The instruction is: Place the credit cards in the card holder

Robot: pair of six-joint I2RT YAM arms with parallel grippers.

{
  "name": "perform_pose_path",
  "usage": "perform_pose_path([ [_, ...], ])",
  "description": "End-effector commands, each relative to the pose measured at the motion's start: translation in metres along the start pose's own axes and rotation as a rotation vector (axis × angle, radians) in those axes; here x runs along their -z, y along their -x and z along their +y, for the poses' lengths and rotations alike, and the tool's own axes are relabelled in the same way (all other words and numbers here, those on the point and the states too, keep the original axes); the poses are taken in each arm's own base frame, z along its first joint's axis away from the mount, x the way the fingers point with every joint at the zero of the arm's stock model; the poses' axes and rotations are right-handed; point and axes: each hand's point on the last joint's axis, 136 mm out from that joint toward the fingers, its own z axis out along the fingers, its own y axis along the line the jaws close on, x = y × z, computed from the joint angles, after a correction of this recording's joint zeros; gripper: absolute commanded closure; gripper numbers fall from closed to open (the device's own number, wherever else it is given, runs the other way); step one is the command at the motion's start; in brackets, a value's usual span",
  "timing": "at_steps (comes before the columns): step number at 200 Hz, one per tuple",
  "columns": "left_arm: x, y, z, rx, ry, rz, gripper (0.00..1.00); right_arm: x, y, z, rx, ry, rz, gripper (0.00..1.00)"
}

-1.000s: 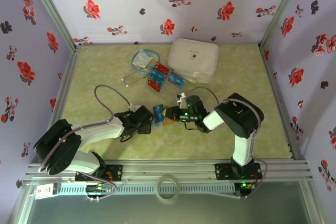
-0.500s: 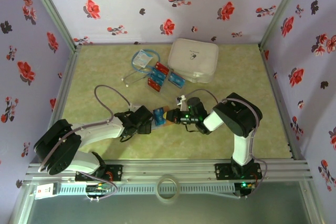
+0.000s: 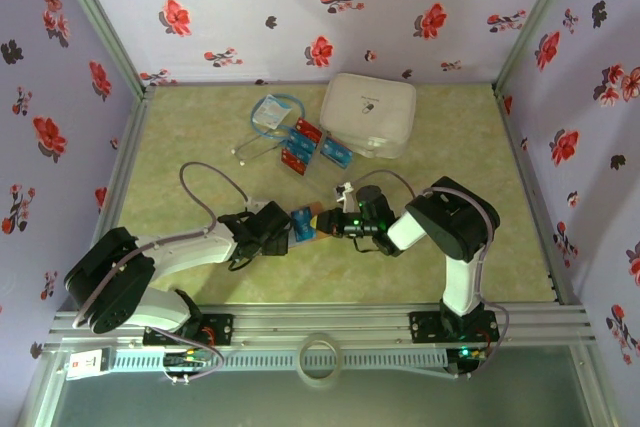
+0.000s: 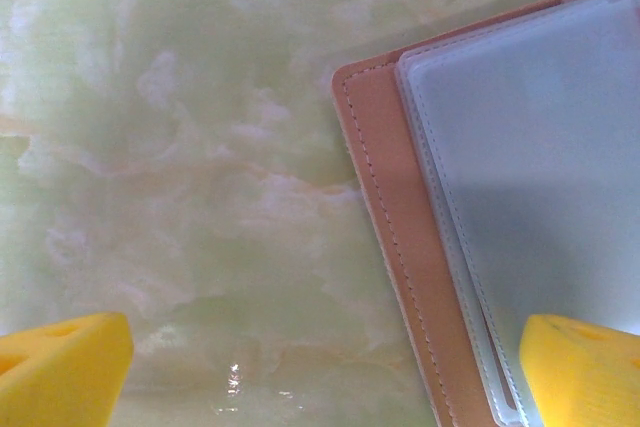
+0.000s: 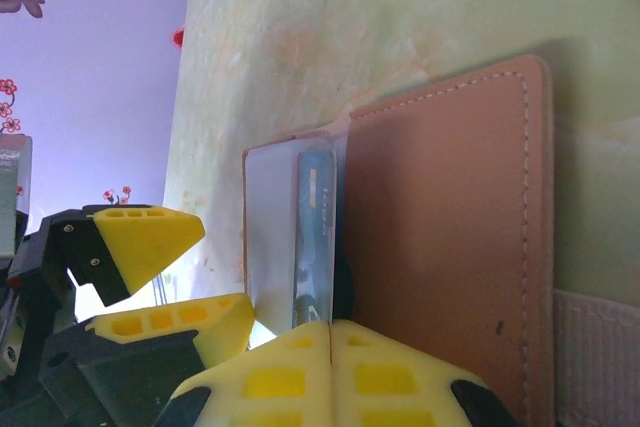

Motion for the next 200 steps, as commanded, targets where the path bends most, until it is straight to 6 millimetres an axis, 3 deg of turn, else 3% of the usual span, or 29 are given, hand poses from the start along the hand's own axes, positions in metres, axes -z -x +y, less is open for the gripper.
perform_pose_path([
  [1,-0.001,-0.008,0.016,-0.006,0.060,0.016,0.00,-0.002,-0.009,-0.011,-0.003,-0.030,0.045,1.00],
  [200,0.000,-0.006,0.016,-0.007,0.059,0.013,0.00,-0.017,-0.012,-0.009,-0.008,-0.045,0.127,1.00],
])
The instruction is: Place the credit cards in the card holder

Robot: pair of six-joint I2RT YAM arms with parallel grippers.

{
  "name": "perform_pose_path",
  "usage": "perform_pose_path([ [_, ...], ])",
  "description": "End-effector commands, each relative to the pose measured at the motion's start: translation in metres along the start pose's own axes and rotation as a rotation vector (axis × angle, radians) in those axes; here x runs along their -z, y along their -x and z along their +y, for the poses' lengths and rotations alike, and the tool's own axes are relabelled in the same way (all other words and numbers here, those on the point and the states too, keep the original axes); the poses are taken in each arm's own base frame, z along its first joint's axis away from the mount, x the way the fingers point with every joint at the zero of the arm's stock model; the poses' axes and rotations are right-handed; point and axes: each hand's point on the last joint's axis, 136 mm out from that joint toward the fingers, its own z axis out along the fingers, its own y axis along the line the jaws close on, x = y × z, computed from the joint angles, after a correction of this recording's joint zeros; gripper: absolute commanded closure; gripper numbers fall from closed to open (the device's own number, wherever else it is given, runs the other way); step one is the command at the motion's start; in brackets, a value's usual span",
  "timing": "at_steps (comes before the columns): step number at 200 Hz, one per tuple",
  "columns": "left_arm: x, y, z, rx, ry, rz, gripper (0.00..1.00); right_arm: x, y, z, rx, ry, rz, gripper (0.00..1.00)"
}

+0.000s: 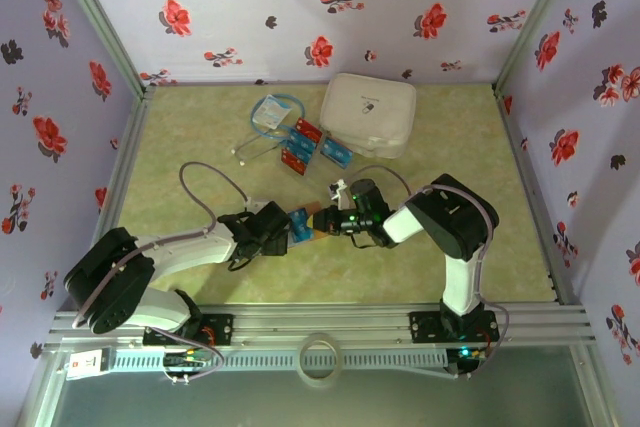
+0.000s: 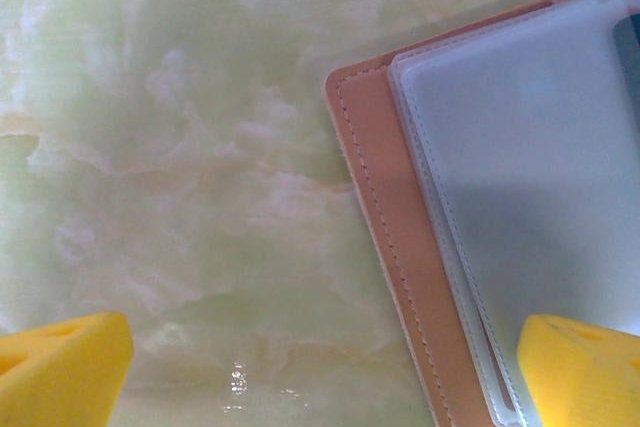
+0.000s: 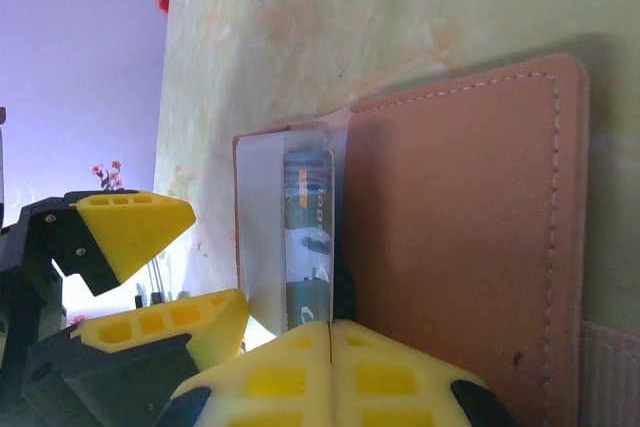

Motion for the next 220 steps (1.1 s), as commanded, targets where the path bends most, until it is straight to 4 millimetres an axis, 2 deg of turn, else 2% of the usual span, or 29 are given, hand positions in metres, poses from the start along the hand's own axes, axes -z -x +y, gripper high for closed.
perform_pose_path([
  [1,-0.001,-0.006,0.014,-0.004,0.052,0.013,0.00,-0.007,-0.011,-0.011,-0.014,-0.034,0.046,1.00],
  [71,0.000,-0.002,0.012,0.000,0.044,0.005,0.00,-0.015,-0.020,-0.017,-0.023,-0.069,0.070,1.00],
  [107,0.012,0.012,0.011,0.036,0.019,-0.029,0.00,-0.012,-0.018,-0.018,-0.016,-0.095,0.067,0.81],
  [146,0.024,0.025,0.037,0.189,0.037,-0.051,0.00,-0.007,-0.014,-0.015,0.007,-0.142,0.064,0.62],
  [181,0.020,0.016,0.054,0.268,0.055,-0.025,0.00,-0.002,-0.010,-0.013,0.034,-0.191,0.067,0.51],
  [196,0.016,0.010,0.055,0.271,0.061,-0.007,0.00,0.001,-0.008,-0.011,0.055,-0.217,0.067,0.40],
  [220,0.010,0.003,0.057,0.270,0.071,0.020,0.00,0.007,-0.002,-0.005,0.101,-0.266,0.066,0.35],
])
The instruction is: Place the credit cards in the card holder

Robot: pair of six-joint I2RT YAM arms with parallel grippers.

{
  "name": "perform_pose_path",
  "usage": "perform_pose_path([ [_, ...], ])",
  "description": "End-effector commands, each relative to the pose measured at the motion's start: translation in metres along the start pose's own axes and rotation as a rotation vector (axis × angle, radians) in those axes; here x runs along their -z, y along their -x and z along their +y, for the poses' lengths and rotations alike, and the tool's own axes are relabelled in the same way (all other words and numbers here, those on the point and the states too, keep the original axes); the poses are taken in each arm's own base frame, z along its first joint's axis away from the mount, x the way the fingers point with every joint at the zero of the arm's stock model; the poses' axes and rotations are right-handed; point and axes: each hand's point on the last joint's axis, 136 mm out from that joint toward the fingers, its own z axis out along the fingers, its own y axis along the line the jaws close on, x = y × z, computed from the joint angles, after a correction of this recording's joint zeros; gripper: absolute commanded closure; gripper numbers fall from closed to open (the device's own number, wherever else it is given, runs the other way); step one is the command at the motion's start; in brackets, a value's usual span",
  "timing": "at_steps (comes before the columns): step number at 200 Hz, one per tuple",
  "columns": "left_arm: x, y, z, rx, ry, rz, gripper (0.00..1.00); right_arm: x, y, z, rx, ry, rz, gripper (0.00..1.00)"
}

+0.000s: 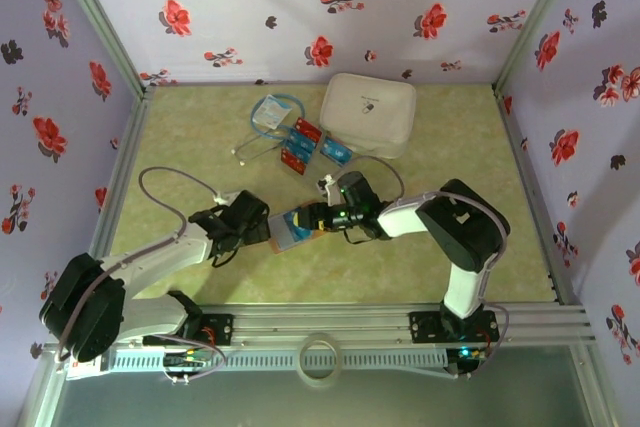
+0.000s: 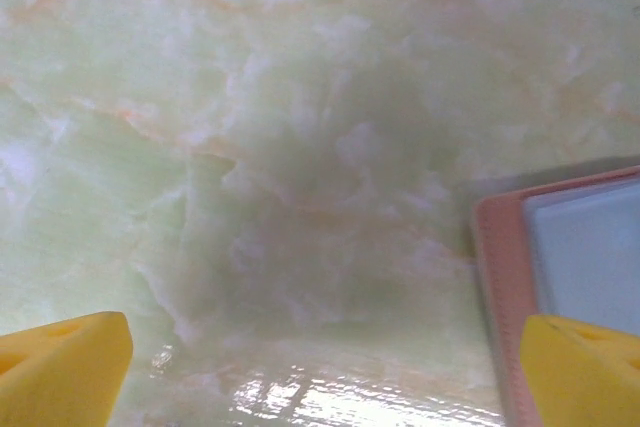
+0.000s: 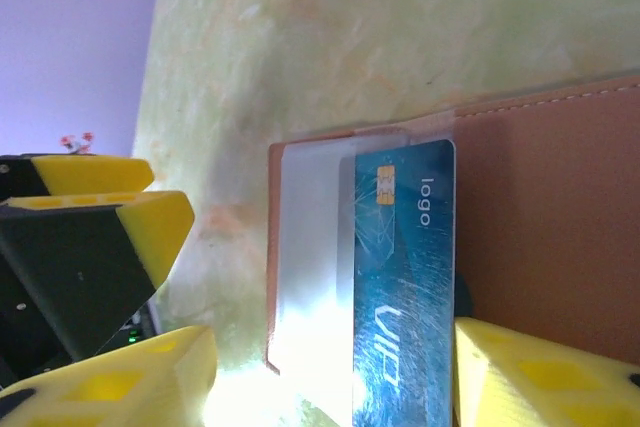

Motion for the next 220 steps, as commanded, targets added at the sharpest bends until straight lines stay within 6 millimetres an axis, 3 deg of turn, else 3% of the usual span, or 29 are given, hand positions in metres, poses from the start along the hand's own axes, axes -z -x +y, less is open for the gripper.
perform_pose_path([
  [1,-0.007,-0.014,0.013,0.016,0.046,0.049,0.00,0.008,-0.010,-0.028,0.001,-0.177,0.040,0.35],
  [75,-0.017,-0.025,0.010,-0.002,0.039,0.089,0.00,0.035,0.015,-0.015,0.115,-0.332,0.021,0.26],
  [96,-0.019,-0.027,0.005,-0.012,0.025,0.105,0.00,0.037,0.021,-0.015,0.132,-0.362,0.024,0.27],
  [116,-0.021,-0.028,-0.001,-0.017,0.005,0.112,0.00,0.037,0.028,-0.021,0.145,-0.417,0.038,0.36],
  [139,-0.022,-0.028,-0.009,-0.027,-0.009,0.115,0.00,0.033,0.034,-0.029,0.161,-0.468,0.056,0.69],
  [159,-0.024,-0.031,-0.013,-0.035,-0.005,0.123,0.00,0.030,0.036,-0.036,0.170,-0.499,0.073,0.87],
  [184,-0.027,-0.034,-0.014,-0.043,0.002,0.132,0.00,0.026,0.035,-0.044,0.171,-0.525,0.095,0.95],
  [220,-0.030,-0.033,-0.017,-0.045,-0.001,0.129,0.00,0.018,0.027,-0.048,0.167,-0.525,0.128,0.96],
])
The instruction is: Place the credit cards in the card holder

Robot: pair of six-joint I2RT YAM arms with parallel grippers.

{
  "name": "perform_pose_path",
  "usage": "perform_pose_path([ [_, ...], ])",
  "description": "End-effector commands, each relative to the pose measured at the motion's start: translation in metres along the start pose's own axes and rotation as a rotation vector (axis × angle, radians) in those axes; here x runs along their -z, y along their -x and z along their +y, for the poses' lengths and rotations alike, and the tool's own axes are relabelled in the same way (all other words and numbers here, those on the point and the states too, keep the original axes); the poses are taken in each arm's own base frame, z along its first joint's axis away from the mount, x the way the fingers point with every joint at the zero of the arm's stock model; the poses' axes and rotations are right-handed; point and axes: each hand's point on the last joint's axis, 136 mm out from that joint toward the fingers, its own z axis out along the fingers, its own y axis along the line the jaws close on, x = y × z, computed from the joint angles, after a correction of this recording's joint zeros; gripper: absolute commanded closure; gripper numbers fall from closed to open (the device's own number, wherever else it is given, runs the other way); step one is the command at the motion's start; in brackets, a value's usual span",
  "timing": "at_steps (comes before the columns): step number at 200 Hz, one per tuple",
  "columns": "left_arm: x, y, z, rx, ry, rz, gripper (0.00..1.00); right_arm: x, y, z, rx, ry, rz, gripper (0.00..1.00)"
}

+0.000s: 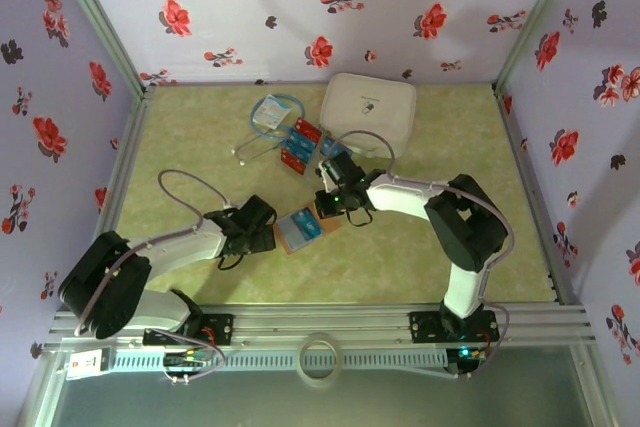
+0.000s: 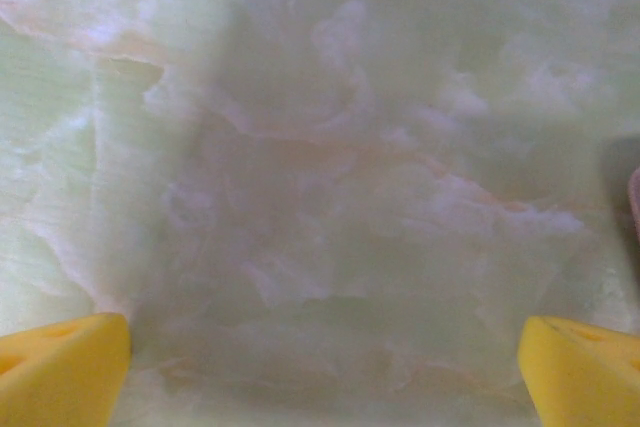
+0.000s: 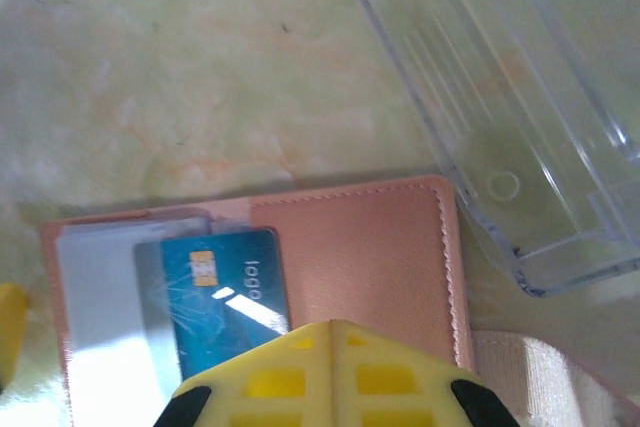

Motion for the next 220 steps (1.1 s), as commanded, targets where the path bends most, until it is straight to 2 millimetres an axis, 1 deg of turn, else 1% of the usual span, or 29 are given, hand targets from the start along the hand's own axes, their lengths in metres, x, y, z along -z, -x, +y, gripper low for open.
perform_pose_path([
  [1,-0.004,0.000,-0.008,0.002,-0.011,0.006,0.00,-0.005,-0.003,0.000,0.027,-0.023,0.028,0.96],
  [63,-0.007,0.010,-0.021,-0.021,-0.020,-0.002,0.00,-0.015,-0.017,0.015,0.062,-0.017,0.069,0.96],
  [105,-0.011,0.009,-0.023,-0.029,-0.022,0.004,0.00,-0.016,-0.023,0.028,0.069,0.005,0.076,0.97],
  [143,-0.015,0.007,-0.024,-0.033,-0.021,0.011,0.00,-0.017,-0.024,0.041,0.076,0.030,0.072,0.97],
  [171,-0.016,0.007,-0.024,-0.032,-0.023,0.010,0.00,-0.020,-0.026,0.047,0.070,0.048,0.075,0.97],
  [220,-0.017,0.007,-0.026,-0.032,-0.025,0.012,0.00,-0.022,-0.025,0.062,0.068,0.093,0.071,0.98],
])
